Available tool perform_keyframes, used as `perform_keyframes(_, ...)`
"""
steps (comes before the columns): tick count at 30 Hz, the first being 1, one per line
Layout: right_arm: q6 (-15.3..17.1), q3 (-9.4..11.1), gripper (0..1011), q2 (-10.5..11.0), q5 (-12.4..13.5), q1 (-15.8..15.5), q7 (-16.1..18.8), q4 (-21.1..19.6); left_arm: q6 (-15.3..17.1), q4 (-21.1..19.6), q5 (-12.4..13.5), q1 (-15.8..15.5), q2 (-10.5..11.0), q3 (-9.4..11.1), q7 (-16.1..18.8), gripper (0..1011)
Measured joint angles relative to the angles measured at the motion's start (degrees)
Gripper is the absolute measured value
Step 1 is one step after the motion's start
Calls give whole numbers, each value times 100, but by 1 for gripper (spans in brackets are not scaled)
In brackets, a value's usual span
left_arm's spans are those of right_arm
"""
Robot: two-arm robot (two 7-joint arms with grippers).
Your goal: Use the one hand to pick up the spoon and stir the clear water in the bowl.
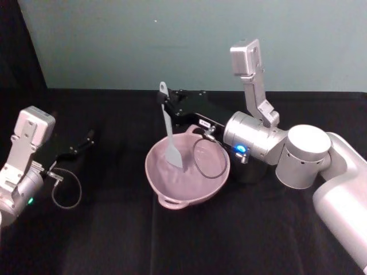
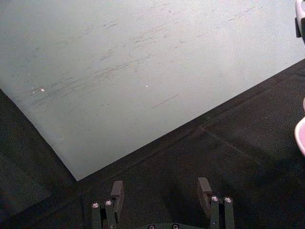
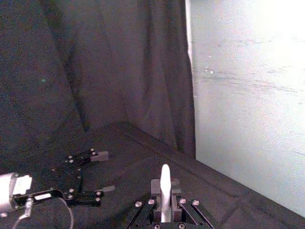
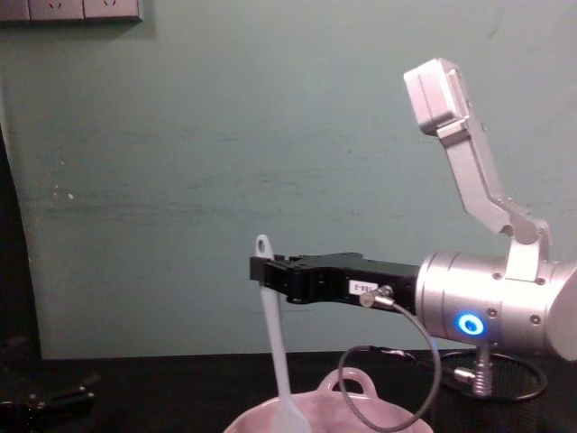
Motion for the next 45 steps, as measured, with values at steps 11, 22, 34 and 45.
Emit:
perform_keyframes(11,25,172,125,236,-16,-150,-80,-202,0,0,0,0,0,0,0,1011)
perform_keyframes(22,147,356,124,599,-17,-473,-166,-784,0,0,0,0,0,0,0,1011)
perform_keyframes(34,258,284,125,728,57,-774,-165,-1287,0,0,0,0,0,0,0,1011)
perform_keyframes(45,289,-29,125,528,46,-726,-58,-1220,0,0,0,0,0,0,0,1011)
